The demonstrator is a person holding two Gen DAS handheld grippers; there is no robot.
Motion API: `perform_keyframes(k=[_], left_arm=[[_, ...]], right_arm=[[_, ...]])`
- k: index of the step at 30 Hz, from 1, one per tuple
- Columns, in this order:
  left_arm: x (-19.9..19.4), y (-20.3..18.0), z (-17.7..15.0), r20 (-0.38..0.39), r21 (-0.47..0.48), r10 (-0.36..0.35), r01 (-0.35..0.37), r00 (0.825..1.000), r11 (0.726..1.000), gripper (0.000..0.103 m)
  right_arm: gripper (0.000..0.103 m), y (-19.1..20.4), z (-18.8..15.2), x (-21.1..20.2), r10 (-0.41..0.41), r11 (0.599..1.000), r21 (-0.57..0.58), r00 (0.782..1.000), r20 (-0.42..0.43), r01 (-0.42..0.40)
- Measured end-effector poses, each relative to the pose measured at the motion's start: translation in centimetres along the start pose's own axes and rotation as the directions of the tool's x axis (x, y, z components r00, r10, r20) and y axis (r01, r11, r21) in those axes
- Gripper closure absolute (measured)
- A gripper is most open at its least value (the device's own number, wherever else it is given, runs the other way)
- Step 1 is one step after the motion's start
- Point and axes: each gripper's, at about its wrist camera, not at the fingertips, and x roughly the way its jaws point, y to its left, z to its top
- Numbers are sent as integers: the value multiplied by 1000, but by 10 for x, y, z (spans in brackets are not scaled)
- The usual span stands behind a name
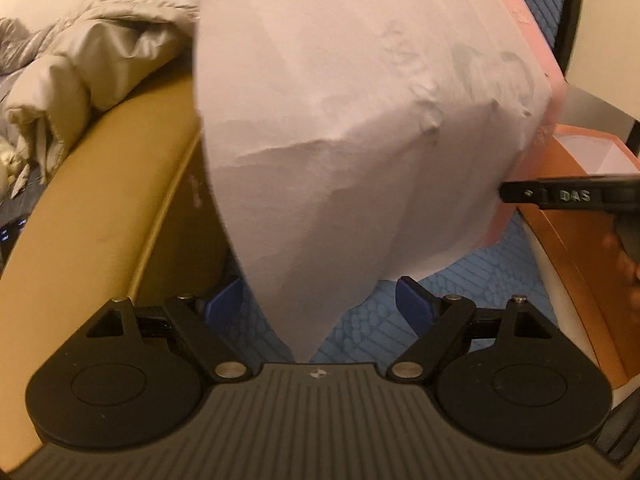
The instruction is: Organize objects
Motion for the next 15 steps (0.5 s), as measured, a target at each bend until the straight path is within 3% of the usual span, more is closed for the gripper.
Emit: perform_keyframes(k=[2, 6, 13, 14, 15], left_arm=[[2, 0, -4, -22, -28, -15, 14, 1000, 1000, 16], [10, 0, -15, -32, -30, 31, -32, 999, 999, 16], [29, 6, -26, -50, -69, -3, -1, 999, 998, 18], [34, 9, -24, -52, -78, -5, 1, 999, 997, 22], [37, 13, -24, -52, -89, -16, 11, 998, 996, 33]], right_arm=[[40, 1, 0, 4, 1, 1000, -19, 1000, -7, -1], [40, -1, 1, 13, 23, 999, -44, 1000, -21, -24], [40, -2, 3, 34, 61, 993, -100, 995, -79, -69], [40, -2, 4, 36, 61, 991, -110, 995, -84, -70], [40, -2, 4, 38, 65, 991, -112, 994, -89, -75]])
